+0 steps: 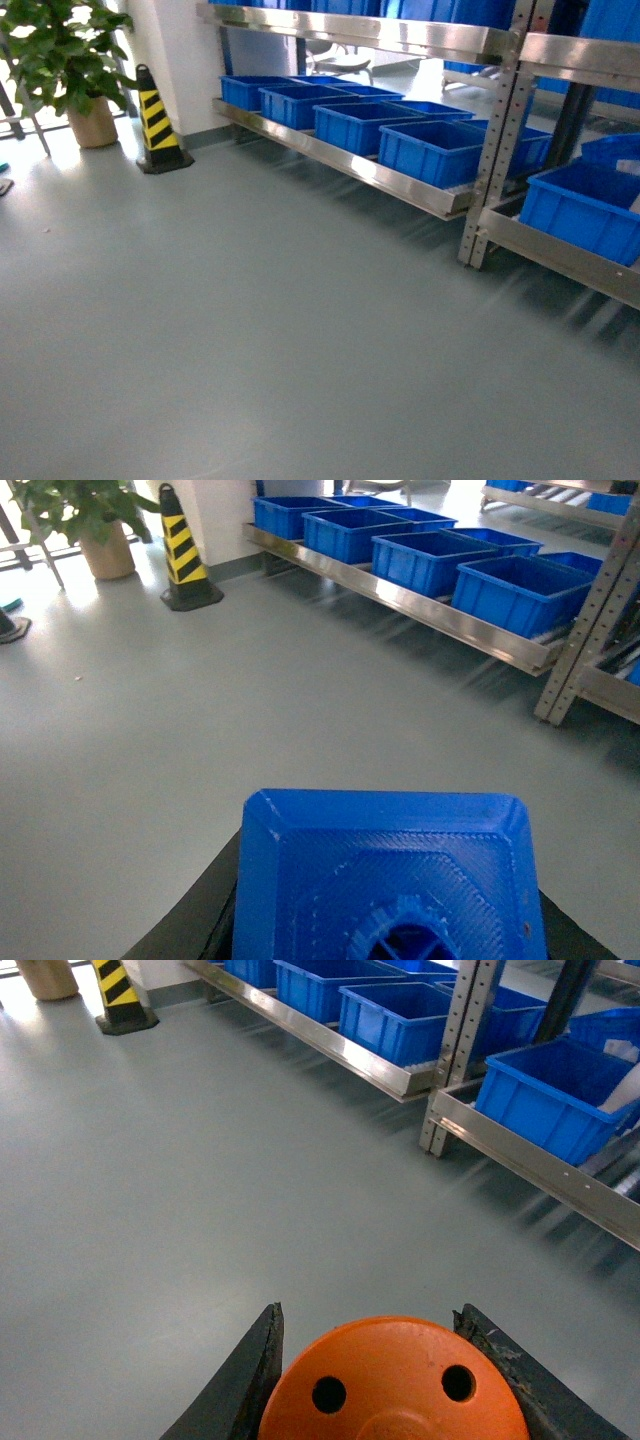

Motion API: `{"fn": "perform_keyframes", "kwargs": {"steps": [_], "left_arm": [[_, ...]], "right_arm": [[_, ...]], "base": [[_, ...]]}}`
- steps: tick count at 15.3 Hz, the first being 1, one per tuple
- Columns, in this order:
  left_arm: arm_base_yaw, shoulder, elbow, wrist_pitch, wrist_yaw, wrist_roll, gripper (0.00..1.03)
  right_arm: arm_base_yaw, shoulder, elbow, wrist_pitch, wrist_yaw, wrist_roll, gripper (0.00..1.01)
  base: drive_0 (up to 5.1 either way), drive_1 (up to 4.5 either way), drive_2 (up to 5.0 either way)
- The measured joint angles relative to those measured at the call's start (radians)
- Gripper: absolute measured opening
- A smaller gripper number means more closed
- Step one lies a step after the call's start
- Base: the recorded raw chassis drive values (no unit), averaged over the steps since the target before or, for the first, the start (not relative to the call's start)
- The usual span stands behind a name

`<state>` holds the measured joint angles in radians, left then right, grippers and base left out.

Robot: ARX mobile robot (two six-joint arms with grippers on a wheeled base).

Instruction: Sort blue parts and orange caps into right shelf containers

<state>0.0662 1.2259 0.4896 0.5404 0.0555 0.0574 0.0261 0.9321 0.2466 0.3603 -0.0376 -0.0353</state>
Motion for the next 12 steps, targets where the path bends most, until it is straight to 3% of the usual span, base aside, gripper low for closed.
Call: {"fn": "perform_keyframes", "kwargs": {"steps": [12], "left_arm": [[-0.003,0.0,0.0,0.0,0.0,0.0,0.44]], "right_arm": [[0.0,0.0,0.0,0.0,0.0,0.0,0.43]], "base": [[-1.5,-1.48,-1.5]]}}
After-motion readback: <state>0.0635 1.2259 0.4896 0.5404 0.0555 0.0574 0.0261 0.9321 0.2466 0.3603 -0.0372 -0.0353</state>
